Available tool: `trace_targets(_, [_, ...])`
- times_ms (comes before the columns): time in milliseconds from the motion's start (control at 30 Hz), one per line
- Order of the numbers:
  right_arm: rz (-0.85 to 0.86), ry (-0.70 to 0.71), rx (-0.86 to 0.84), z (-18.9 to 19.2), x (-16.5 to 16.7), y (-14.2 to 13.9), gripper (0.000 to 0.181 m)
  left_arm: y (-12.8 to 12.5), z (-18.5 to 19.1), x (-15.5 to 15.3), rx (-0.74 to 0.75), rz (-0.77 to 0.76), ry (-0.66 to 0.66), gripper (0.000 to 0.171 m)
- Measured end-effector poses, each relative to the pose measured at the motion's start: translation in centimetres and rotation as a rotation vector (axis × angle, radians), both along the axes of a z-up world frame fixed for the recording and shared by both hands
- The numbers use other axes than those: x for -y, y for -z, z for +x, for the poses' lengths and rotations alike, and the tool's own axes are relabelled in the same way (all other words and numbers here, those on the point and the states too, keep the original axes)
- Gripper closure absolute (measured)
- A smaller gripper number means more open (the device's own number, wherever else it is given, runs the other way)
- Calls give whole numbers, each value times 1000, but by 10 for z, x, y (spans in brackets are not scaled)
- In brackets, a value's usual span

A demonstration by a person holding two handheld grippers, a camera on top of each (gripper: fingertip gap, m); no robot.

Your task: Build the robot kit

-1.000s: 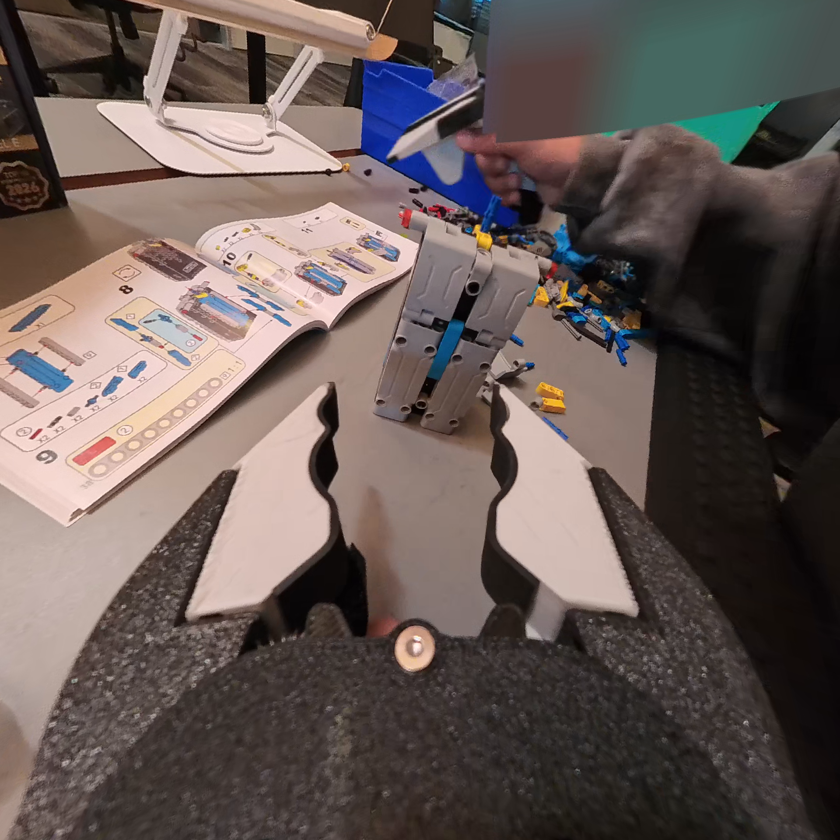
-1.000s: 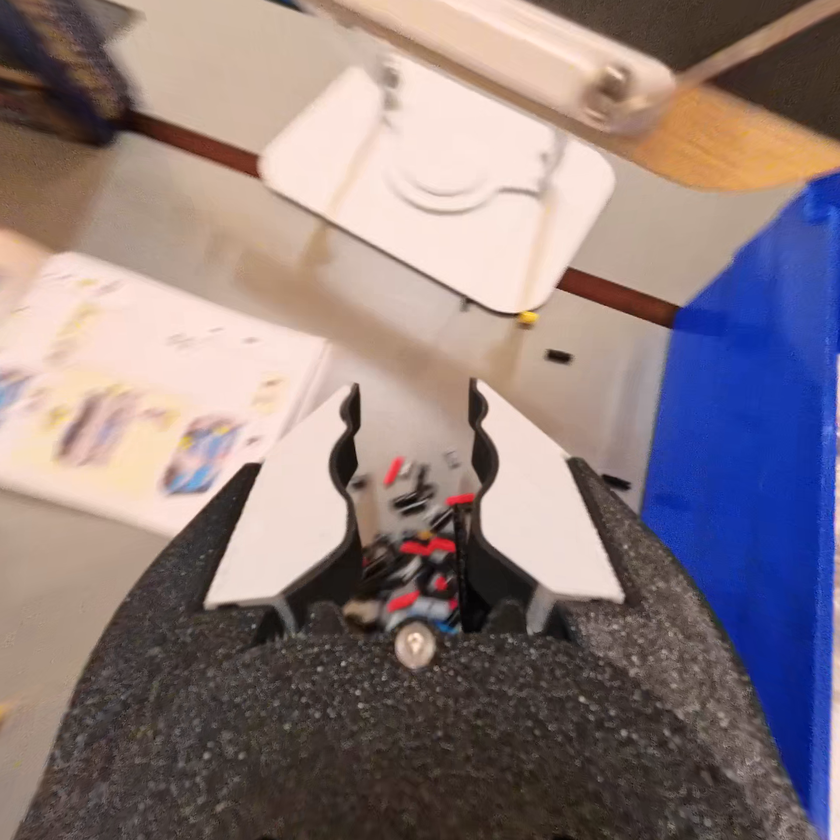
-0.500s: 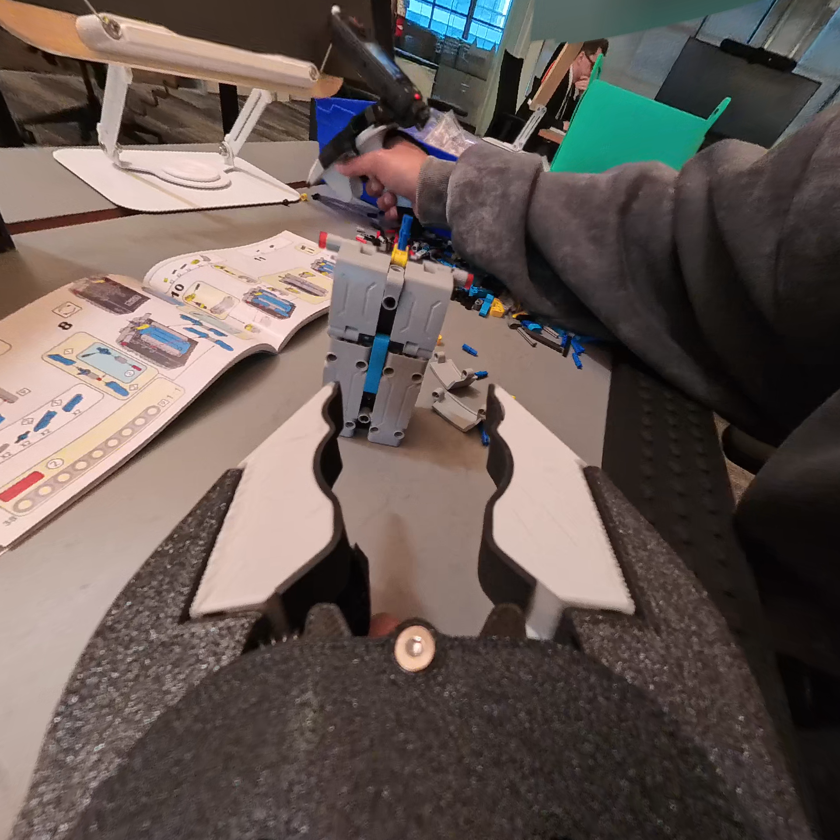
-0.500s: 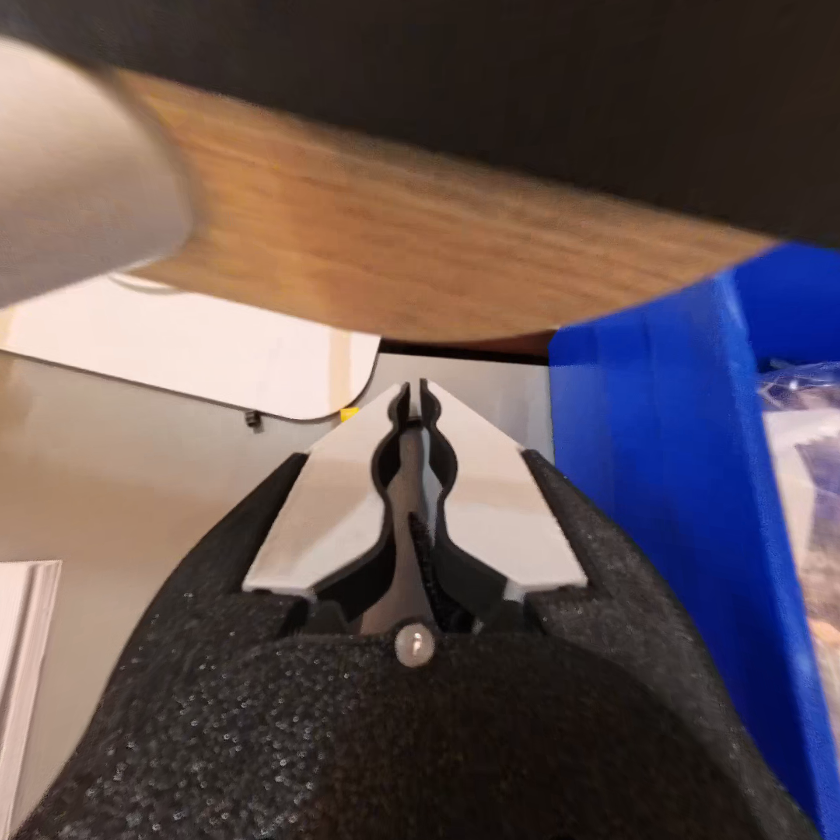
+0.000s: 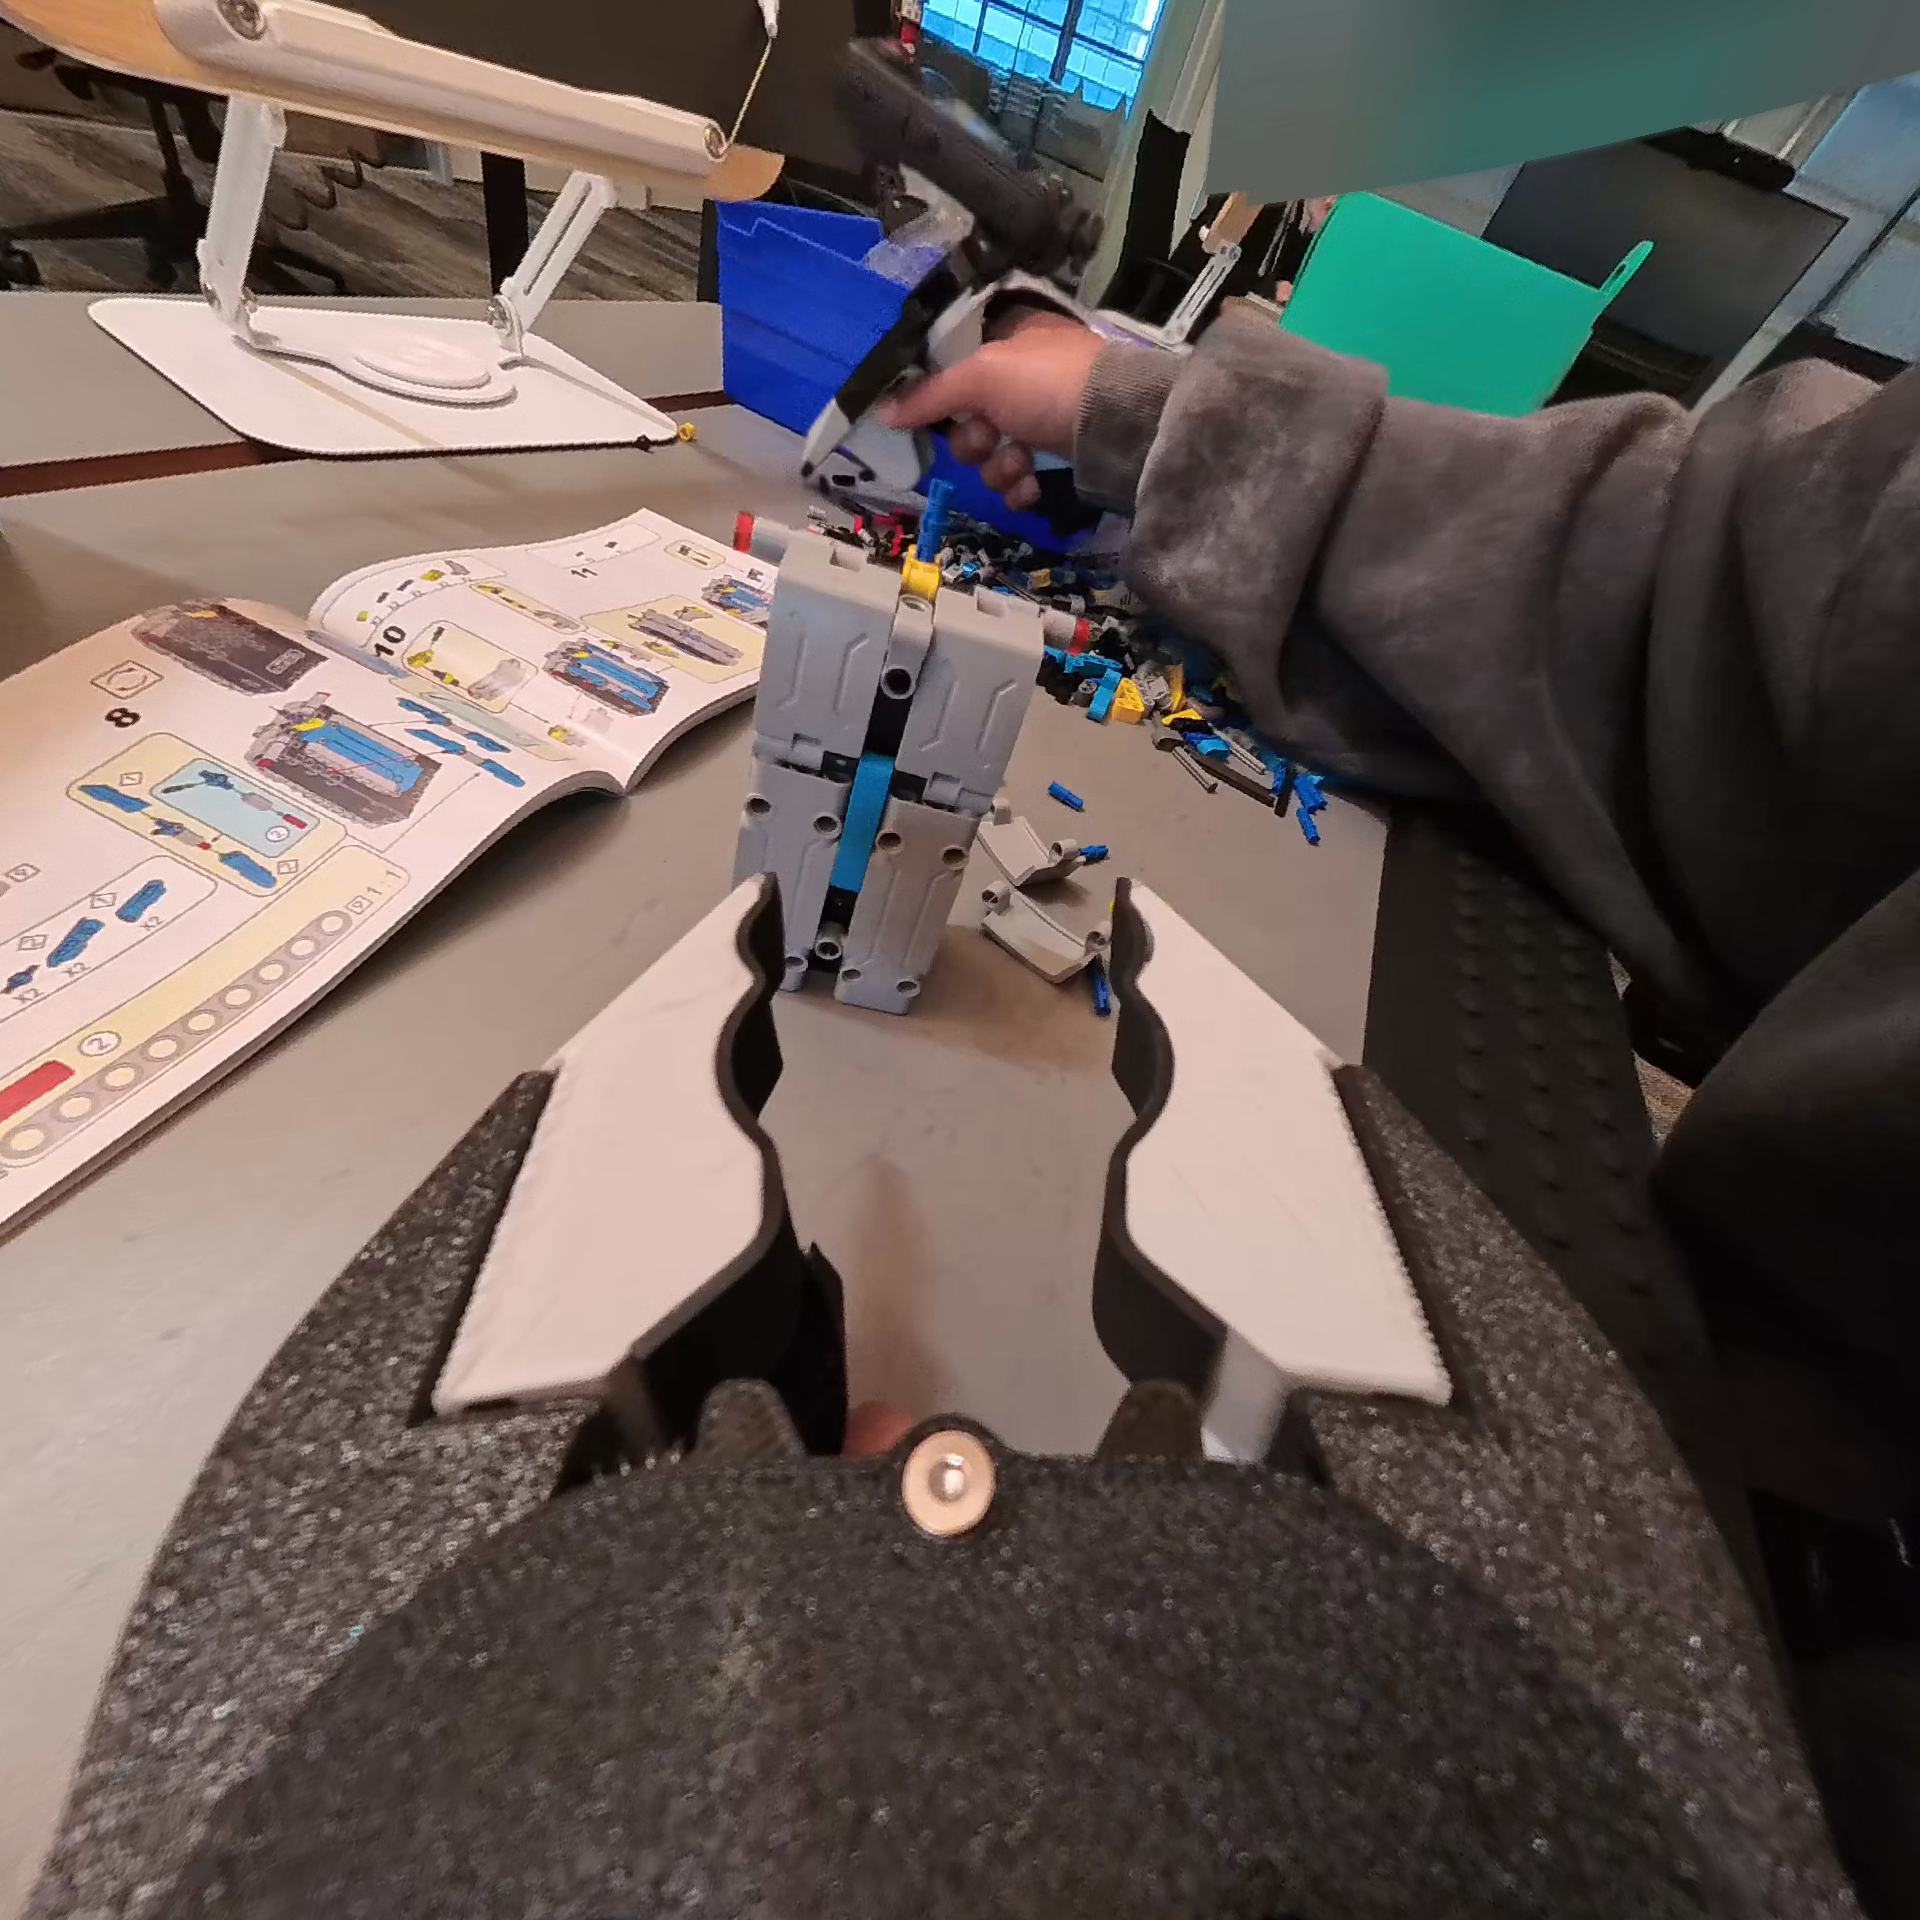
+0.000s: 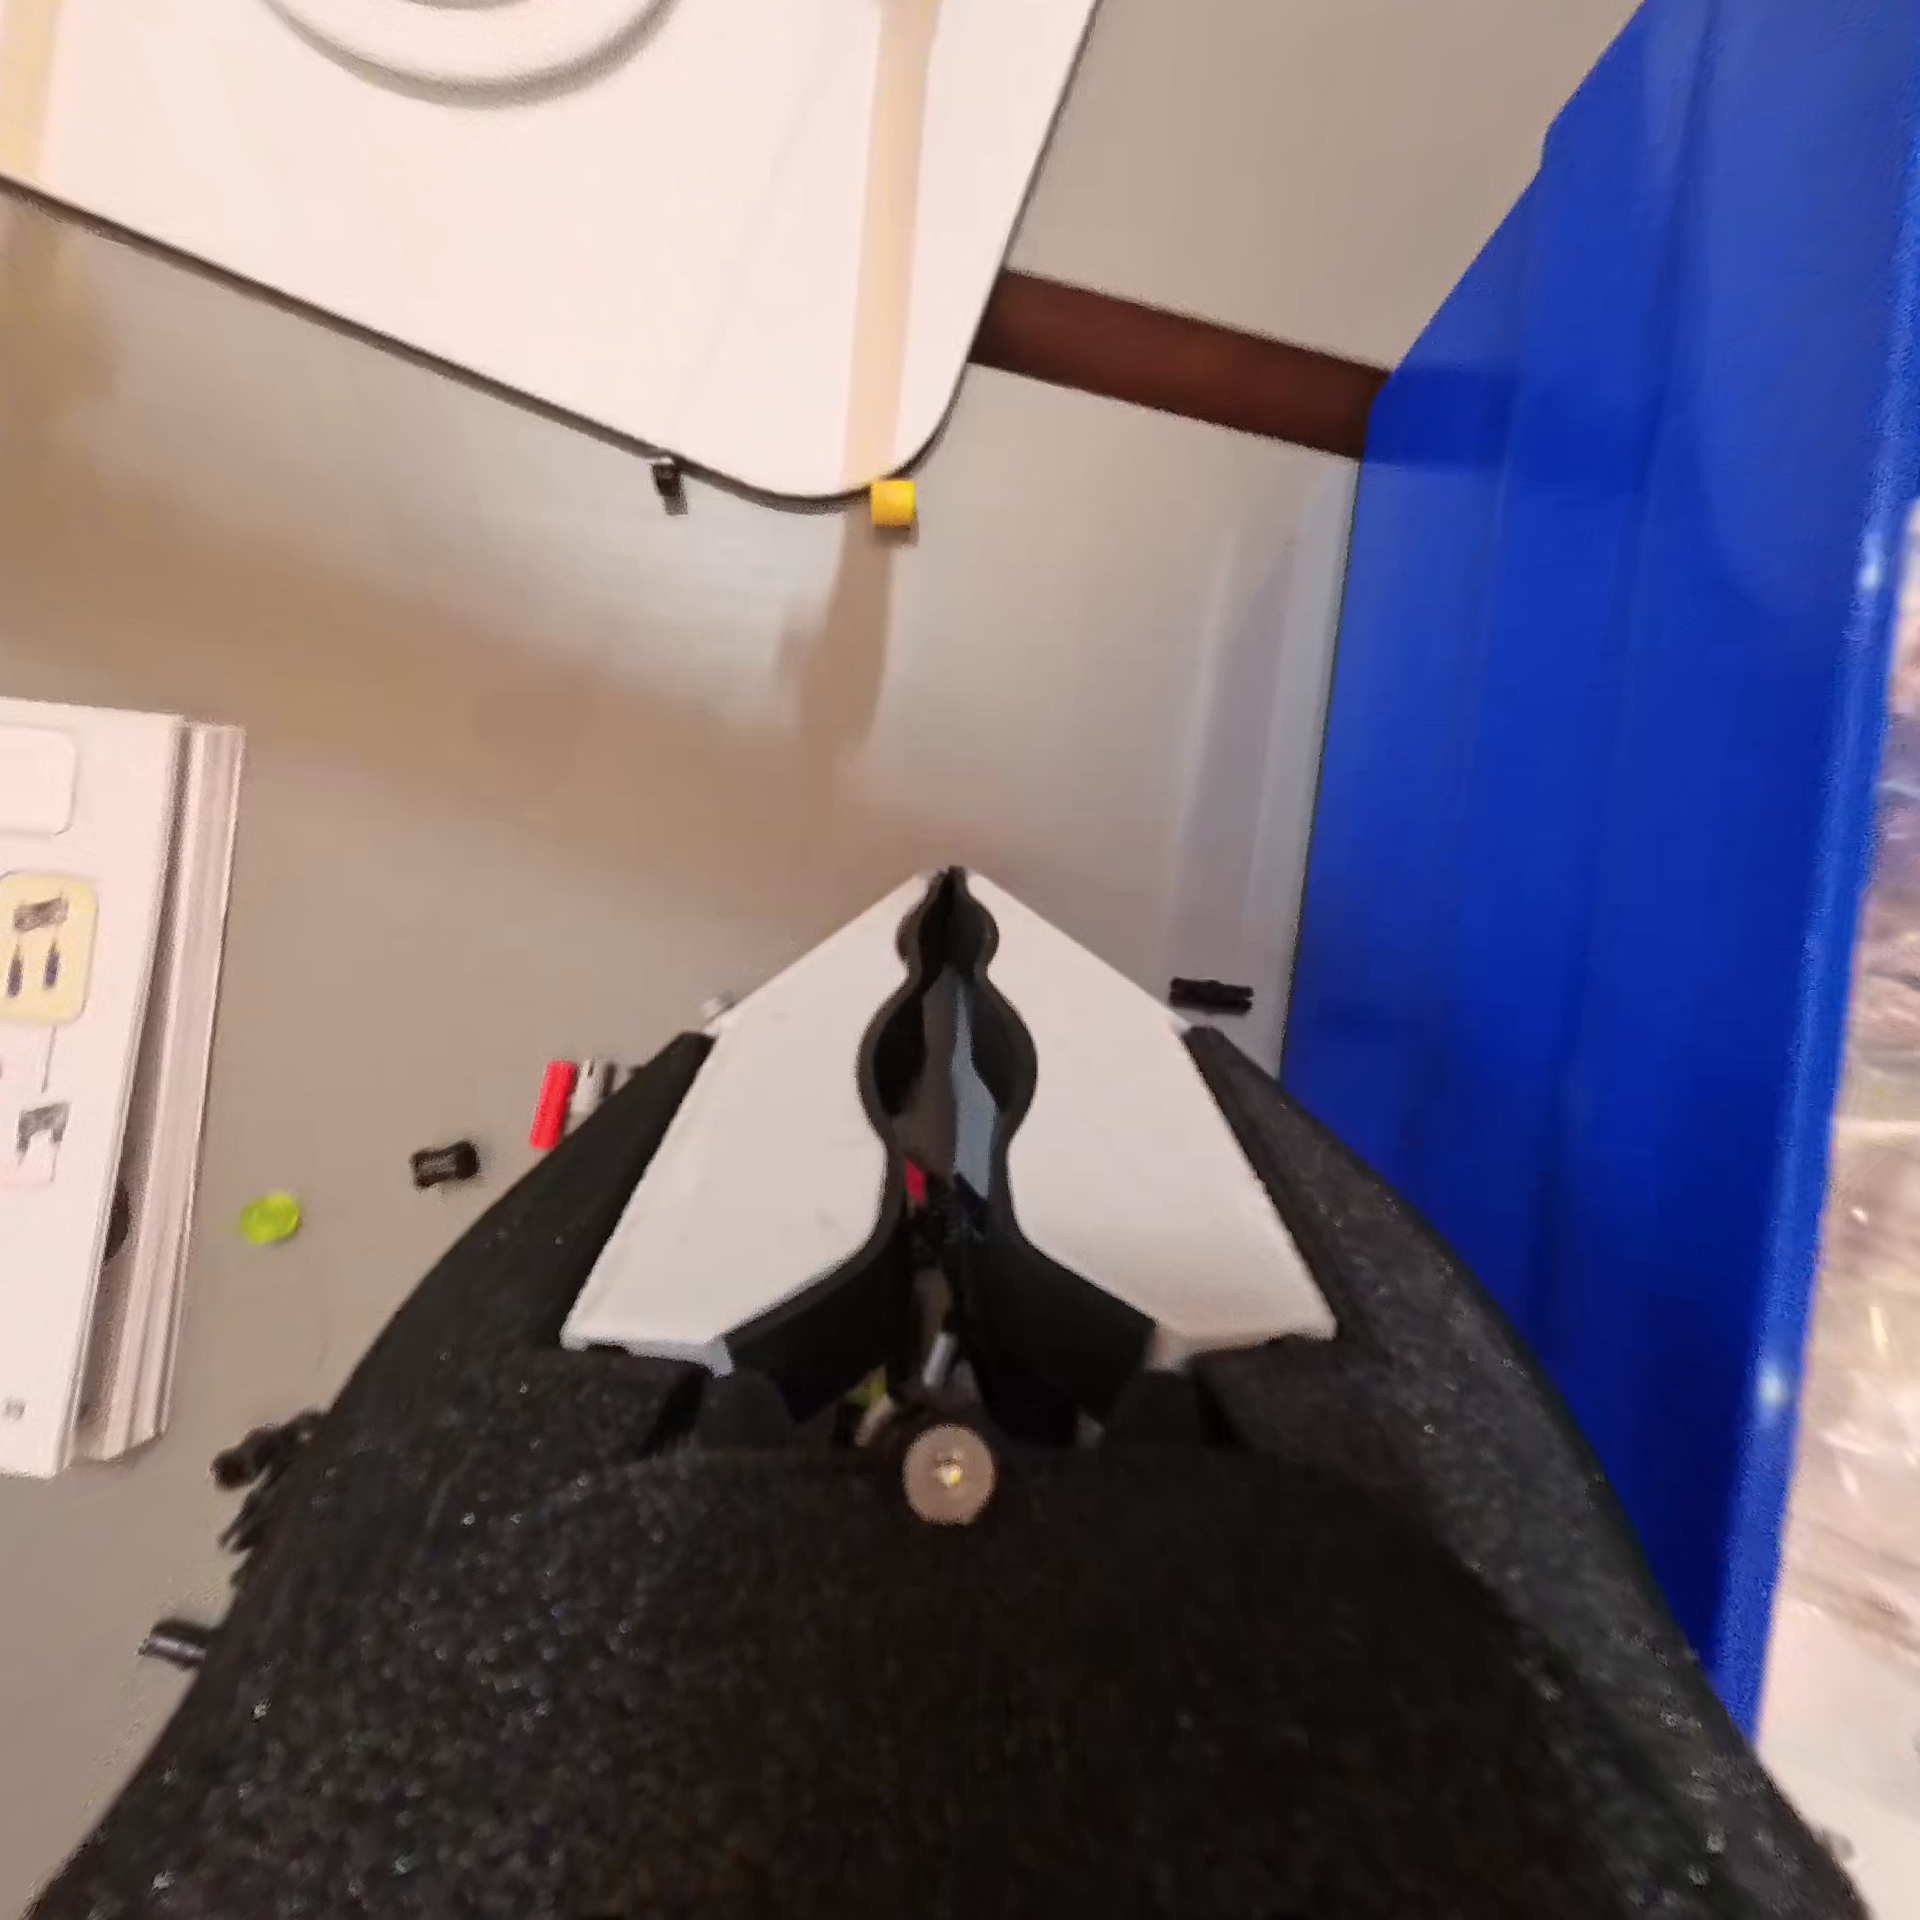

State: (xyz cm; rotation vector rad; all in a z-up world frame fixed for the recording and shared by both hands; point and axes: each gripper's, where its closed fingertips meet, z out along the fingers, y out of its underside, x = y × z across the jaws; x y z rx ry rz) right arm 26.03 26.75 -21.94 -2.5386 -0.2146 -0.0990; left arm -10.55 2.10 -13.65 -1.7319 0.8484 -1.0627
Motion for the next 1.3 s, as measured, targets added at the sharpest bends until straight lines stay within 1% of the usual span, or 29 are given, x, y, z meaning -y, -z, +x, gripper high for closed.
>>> trace_targets(67, [86,2,25,2,-3,-14,181,0,0,1,0,1,1,109])
trace_targets(100, [141,-22,-4,-5,-10,-23,181,0,1,1,0,1,3,109])
trace_targets(133, [192,-54,-55,-14,-18,-29,175,0,1,2,-1,2,4,109])
trace_targets(167, [220,-52,-82,-17,-25,-31,172,0,1,2,-3,4,5,108])
trace_targets(233, [205,-45,-128,-21,-37,-23,162,0,1,2,-7,11,5,109])
trace_targets(300, [197,-71,-196,-29,-49,-17,153,0,1,1,-4,11,0,109])
trace_targets(400, [183,-52,-128,-17,-61,-9,154,-1,-1,-1,7,2,-6,109])
trace_targets(467, [169,-37,-104,-12,-64,-4,158,-1,-1,-1,8,-3,-6,109])
trace_targets(567, [168,-46,-173,-21,-68,-3,158,-1,-1,0,12,-8,-1,109])
trace_targets(633, [167,-40,-157,-19,-71,-1,162,0,-1,0,12,-13,0,109])
trace_targets(667, [161,-49,-159,-21,-72,1,171,0,-1,-1,12,-15,1,109])
trace_targets(700, [144,-50,-154,-21,-71,4,173,0,-1,-1,13,-18,1,109])
trace_targets(833, [146,-78,-188,-31,-62,-7,174,1,-1,-3,12,-24,-5,109])
trace_targets(933, [155,-180,-250,-61,-35,-34,174,2,-3,-5,4,-15,-16,109])
trace_targets(1000, [174,-265,-220,-83,-7,-61,174,2,-3,-6,0,-10,-21,109])
trace_targets(1067, [173,-379,-212,-112,33,-88,174,2,-3,-6,-5,-7,-23,109])
trace_targets(1100, [145,-441,-195,-126,58,-96,173,2,-3,-6,-9,-2,-26,109])
trace_targets(1133, [133,-478,-132,-132,79,-101,173,2,-3,-7,-14,5,-29,109])
trace_targets(1167, [130,-511,-63,-135,100,-105,173,2,-3,-7,-22,12,-33,109])
trace_targets(1200, [110,-549,-29,-140,124,-105,174,3,-4,-8,-30,23,-36,109])
trace_targets(1233, [69,-585,-38,-148,149,-101,173,4,-4,-9,-41,36,-41,109])
trace_targets(1300, [31,-597,-76,-160,186,-87,173,8,-6,-13,-72,47,-51,109])
